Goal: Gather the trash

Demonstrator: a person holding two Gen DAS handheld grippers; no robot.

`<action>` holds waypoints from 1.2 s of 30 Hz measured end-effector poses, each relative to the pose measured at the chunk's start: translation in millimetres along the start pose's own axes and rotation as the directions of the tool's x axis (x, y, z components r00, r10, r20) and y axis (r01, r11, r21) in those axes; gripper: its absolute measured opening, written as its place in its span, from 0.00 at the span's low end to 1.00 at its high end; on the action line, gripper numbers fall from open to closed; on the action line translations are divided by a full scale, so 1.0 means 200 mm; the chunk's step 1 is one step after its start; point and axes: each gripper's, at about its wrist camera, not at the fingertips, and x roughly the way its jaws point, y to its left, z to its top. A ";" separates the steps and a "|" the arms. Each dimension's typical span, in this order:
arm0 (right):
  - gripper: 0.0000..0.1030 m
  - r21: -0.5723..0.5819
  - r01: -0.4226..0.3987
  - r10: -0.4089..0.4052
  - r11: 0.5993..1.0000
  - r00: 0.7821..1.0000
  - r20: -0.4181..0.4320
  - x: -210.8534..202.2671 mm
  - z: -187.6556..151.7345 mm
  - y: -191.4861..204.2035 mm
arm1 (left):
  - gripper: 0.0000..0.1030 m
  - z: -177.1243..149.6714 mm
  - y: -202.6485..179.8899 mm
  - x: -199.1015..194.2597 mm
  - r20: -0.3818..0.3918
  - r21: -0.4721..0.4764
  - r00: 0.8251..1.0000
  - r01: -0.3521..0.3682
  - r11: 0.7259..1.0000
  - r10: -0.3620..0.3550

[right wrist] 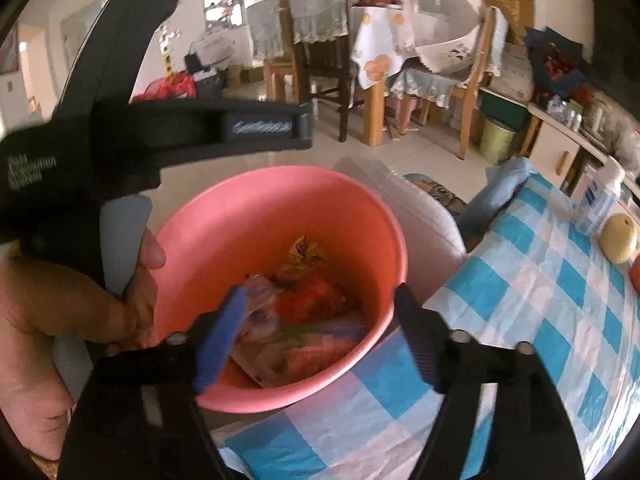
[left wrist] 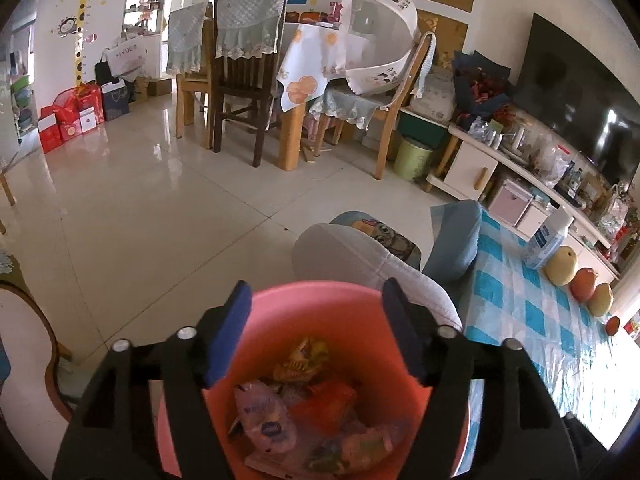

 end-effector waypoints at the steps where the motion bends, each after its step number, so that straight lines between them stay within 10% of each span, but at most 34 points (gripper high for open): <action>1: 0.78 0.007 0.007 -0.007 1.000 1.000 0.004 -0.01 0.00 -0.01 | 0.73 0.00 0.00 0.00 -0.001 0.001 1.000 -0.004 1.000 0.004; 12: 0.87 0.113 0.113 -0.115 0.987 0.993 0.016 -0.12 -0.10 -0.24 | 0.93 -0.01 -0.13 0.02 -0.006 0.043 1.000 -0.025 0.999 0.025; 36: 0.88 0.262 0.303 -0.309 0.916 0.951 -0.018 -0.45 -0.43 -0.73 | 0.94 -0.19 -0.87 -0.05 0.047 0.321 0.990 0.114 0.940 -0.136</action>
